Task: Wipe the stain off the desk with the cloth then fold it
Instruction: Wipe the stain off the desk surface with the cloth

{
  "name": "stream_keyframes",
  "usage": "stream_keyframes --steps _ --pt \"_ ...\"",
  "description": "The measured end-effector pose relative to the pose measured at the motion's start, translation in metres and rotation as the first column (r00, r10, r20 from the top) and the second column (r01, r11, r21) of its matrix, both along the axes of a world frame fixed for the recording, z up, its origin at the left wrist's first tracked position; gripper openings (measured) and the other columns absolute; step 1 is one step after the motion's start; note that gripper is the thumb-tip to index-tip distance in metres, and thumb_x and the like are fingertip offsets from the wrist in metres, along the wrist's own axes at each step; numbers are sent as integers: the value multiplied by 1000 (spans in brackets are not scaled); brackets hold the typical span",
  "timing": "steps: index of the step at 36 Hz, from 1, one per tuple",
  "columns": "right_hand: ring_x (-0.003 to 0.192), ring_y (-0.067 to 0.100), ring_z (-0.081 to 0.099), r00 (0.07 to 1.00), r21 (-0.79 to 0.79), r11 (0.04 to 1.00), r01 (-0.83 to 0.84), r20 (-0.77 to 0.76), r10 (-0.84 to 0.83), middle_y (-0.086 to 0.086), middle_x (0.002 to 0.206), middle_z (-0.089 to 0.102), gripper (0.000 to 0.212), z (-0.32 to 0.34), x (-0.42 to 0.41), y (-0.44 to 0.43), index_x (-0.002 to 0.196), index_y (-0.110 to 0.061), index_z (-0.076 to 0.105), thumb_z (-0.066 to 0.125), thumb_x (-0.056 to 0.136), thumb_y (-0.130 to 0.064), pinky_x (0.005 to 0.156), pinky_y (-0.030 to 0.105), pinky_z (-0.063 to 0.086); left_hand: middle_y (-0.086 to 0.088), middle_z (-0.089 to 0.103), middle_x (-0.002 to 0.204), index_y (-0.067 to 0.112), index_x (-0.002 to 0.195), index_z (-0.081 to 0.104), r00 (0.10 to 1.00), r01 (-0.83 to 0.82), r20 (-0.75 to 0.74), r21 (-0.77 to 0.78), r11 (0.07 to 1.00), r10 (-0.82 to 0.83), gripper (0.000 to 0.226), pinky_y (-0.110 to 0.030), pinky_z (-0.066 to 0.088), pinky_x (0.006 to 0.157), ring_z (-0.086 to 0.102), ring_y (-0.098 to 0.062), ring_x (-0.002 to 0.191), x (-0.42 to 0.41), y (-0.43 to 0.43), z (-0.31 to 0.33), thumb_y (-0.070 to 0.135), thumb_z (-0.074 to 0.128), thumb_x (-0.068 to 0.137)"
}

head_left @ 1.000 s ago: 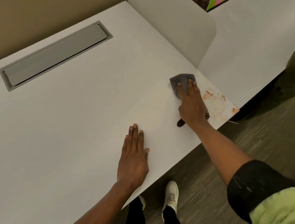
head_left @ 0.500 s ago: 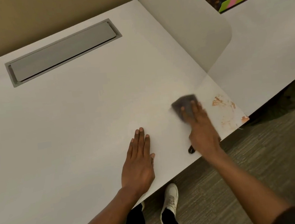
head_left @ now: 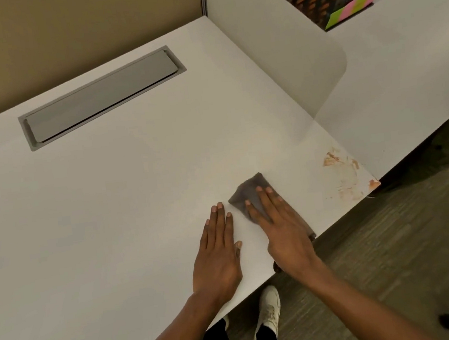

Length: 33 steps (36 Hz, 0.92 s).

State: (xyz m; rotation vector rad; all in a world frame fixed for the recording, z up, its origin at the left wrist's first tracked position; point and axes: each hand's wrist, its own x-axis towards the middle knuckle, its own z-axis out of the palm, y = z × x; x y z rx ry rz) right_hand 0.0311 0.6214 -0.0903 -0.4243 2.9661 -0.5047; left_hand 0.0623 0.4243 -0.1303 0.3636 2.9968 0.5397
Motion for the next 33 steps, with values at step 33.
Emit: stream_keyframes --steps 33 --pt "162 36 8 910 54 909 412 -65 -409 17 174 10 86 8 -90 102 164 -17 30 59 88 10 133 44 9 9 -30 178 21 173 -7 992 -26 124 12 1000 24 67 -24 -21 130 -27 -9 165 -1 4 9 40 21 115"
